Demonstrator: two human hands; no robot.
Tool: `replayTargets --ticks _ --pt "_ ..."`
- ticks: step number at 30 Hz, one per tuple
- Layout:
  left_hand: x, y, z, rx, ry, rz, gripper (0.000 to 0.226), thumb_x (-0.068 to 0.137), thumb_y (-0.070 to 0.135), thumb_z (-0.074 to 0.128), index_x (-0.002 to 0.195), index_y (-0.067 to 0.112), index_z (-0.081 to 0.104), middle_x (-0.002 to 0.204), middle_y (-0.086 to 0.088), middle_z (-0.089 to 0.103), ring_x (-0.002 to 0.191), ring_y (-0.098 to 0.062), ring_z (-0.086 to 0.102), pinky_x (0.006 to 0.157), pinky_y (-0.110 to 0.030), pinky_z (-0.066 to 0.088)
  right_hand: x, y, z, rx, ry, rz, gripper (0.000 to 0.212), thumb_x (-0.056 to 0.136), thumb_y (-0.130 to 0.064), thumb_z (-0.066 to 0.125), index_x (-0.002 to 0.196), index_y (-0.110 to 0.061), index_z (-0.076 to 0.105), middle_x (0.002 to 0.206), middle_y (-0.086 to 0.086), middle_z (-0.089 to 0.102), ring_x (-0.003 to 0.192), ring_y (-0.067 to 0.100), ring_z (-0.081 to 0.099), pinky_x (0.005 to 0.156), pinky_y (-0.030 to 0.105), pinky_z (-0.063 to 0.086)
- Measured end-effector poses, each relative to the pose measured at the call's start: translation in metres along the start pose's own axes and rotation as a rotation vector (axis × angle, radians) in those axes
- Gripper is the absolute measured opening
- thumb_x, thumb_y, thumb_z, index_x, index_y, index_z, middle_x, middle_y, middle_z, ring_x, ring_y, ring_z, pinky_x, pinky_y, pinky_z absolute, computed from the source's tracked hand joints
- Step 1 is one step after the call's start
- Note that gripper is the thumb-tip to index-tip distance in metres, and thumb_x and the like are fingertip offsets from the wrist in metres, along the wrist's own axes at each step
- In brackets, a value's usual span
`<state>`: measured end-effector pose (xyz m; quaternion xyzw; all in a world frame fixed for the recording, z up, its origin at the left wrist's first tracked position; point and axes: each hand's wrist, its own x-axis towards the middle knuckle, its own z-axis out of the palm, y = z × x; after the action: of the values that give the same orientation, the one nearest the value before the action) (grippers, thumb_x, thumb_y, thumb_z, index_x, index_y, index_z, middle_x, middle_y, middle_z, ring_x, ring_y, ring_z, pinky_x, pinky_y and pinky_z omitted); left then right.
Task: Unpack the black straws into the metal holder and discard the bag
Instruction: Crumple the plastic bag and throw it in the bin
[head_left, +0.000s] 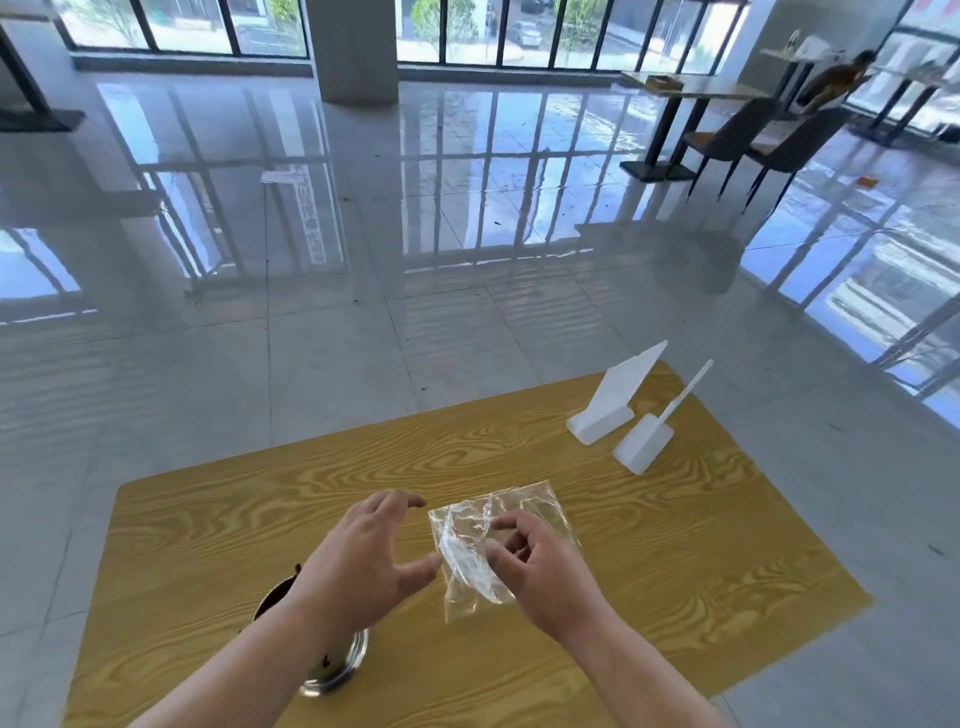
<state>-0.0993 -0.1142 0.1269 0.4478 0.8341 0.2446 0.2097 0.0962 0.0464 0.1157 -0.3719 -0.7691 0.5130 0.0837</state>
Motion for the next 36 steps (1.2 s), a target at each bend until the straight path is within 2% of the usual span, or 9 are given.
replayTargets --ticks 4,13,17,20,23,25,28,31,36 --pt "0.015 0.008 0.024 0.011 -0.047 -0.025 0.081 0.077 0.082 0.058 0.147 0.047 0.04 0.154 0.022 0.044 0.139 -0.002 0.041 0.11 -0.029 0.041 0.004 0.017 -0.022 -0.036 0.039 0.041 0.044 0.083 -0.065 0.062 0.119 -0.04 0.064 0.088 -0.011 0.068 0.075 0.0 0.064 0.068 0.018 0.054" --pt "0.038 0.016 0.068 0.056 -0.191 -0.178 0.087 0.084 0.07 0.066 0.157 0.041 0.03 0.164 0.014 0.036 0.149 -0.013 0.039 0.115 -0.037 0.042 0.016 0.058 -0.045 -0.132 0.012 0.128 0.044 0.095 -0.058 0.065 0.134 -0.038 0.061 0.112 -0.018 0.064 0.104 -0.001 0.061 0.078 0.016 0.048" --pt "0.05 0.016 0.085 0.082 -0.284 -0.274 0.087 0.086 0.067 0.068 0.159 0.037 0.03 0.165 0.007 0.04 0.147 -0.019 0.043 0.114 -0.038 0.042 0.026 0.073 -0.051 -0.148 -0.031 0.166 0.048 0.096 -0.056 0.064 0.14 -0.036 0.059 0.118 -0.019 0.062 0.108 0.0 0.059 0.089 0.024 0.053" --pt "0.057 0.016 0.098 0.06 -0.369 -0.369 0.087 0.087 0.066 0.068 0.16 0.038 0.029 0.161 -0.001 0.047 0.133 -0.021 0.058 0.102 -0.034 0.049 0.034 0.086 -0.052 -0.177 -0.073 0.193 0.053 0.096 -0.057 0.063 0.144 -0.035 0.057 0.126 -0.016 0.061 0.114 0.002 0.057 0.093 0.026 0.05" --pt "0.062 0.012 0.11 0.006 -0.43 -0.452 0.086 0.088 0.066 0.068 0.159 0.038 0.03 0.144 -0.003 0.062 0.098 -0.013 0.067 0.083 -0.029 0.054 0.044 0.1 -0.052 -0.217 -0.11 0.207 0.059 0.096 -0.057 0.063 0.149 -0.033 0.054 0.141 -0.009 0.06 0.123 0.007 0.055 0.097 0.026 0.046" --pt "0.064 0.008 0.117 -0.041 -0.434 -0.503 0.081 0.088 0.065 0.069 0.155 0.039 0.034 0.112 0.004 0.074 0.08 -0.009 0.069 0.072 -0.028 0.054 0.05 0.109 -0.052 -0.229 -0.127 0.21 0.061 0.096 -0.056 0.063 0.151 -0.032 0.052 0.149 -0.006 0.057 0.133 0.012 0.052 0.107 0.03 0.045" --pt "0.063 0.001 0.123 -0.111 -0.437 -0.54 0.074 0.086 0.065 0.07 0.15 0.045 0.039 0.087 0.015 0.064 0.078 -0.004 0.066 0.069 -0.025 0.052 0.058 0.121 -0.051 -0.225 -0.148 0.217 0.063 0.096 -0.056 0.062 0.154 -0.032 0.049 0.158 -0.005 0.05 0.145 0.016 0.044 0.12 0.037 0.039" --pt "0.064 -0.001 0.128 -0.184 -0.444 -0.556 0.067 0.087 0.06 0.073 0.146 0.05 0.044 0.096 0.02 0.062 0.085 0.003 0.058 0.071 -0.019 0.047 0.065 0.131 -0.048 -0.248 -0.194 0.214 0.065 0.098 -0.055 0.062 0.156 -0.034 0.045 0.162 -0.005 0.046 0.148 0.016 0.04 0.123 0.038 0.035" --pt "0.071 0.004 0.137 -0.352 -0.443 -0.616 0.053 0.091 0.05 0.076 0.138 0.053 0.053 0.136 0.008 0.058 0.105 -0.006 0.06 0.086 -0.027 0.047 0.07 0.145 -0.041 -0.325 -0.31 0.207 0.07 0.099 -0.055 0.06 0.162 -0.034 0.037 0.167 -0.005 0.039 0.155 0.016 0.032 0.127 0.038 0.028"
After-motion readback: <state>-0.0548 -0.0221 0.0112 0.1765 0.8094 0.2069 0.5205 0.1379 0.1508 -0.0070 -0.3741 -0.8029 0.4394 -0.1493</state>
